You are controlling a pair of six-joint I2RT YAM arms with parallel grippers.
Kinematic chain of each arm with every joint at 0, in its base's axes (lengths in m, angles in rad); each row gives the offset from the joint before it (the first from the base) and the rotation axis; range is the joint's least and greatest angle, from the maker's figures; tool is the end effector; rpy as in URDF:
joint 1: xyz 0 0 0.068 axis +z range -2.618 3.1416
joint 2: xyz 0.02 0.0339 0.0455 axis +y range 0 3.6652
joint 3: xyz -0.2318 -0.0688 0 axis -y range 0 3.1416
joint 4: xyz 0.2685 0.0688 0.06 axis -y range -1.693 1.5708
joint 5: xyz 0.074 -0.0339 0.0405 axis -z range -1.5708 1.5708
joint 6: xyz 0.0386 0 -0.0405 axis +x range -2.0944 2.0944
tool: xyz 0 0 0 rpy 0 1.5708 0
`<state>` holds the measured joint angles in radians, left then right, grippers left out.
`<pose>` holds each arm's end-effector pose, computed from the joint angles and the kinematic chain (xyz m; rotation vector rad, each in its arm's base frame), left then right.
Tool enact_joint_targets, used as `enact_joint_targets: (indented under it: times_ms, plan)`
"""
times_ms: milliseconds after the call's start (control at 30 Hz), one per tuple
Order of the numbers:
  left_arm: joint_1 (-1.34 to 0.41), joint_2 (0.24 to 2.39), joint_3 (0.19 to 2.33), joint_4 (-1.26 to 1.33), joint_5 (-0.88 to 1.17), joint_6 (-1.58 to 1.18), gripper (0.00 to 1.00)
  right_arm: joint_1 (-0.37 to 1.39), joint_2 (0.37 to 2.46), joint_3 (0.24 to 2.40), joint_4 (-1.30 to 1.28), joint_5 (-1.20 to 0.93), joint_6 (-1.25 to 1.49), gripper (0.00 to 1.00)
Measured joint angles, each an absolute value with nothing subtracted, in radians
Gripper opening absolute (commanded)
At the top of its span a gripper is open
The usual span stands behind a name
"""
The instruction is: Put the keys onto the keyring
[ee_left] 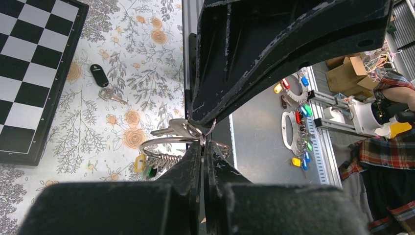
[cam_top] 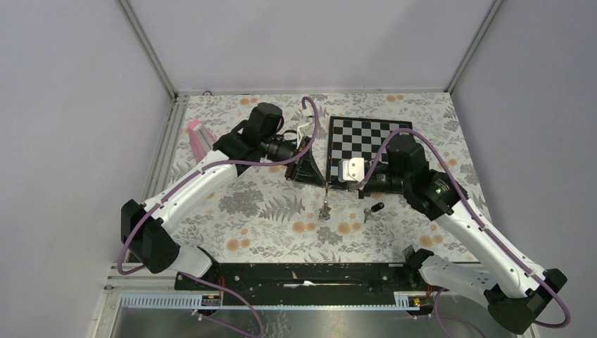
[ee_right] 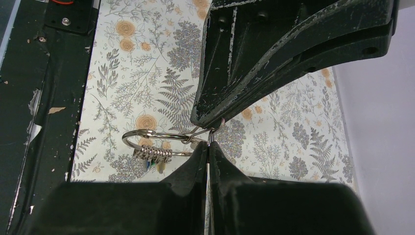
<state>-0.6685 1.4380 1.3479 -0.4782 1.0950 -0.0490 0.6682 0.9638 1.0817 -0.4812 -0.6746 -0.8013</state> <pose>0.2451 -0.2373 0.3295 1.2875 1.7579 -1.5774 0.1771 0.1705 0.3580 -1.5609 1.0650 0.5585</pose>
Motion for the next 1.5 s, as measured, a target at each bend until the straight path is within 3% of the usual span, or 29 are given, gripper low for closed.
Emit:
enact_joint_targets:
  times_ms: [1500]
  plan:
    - [-0.702,1.438,1.348,-0.530,1.043,0.088,0.00,0.666,0.967,1.072,-0.468,-0.672,-0.791,0.00]
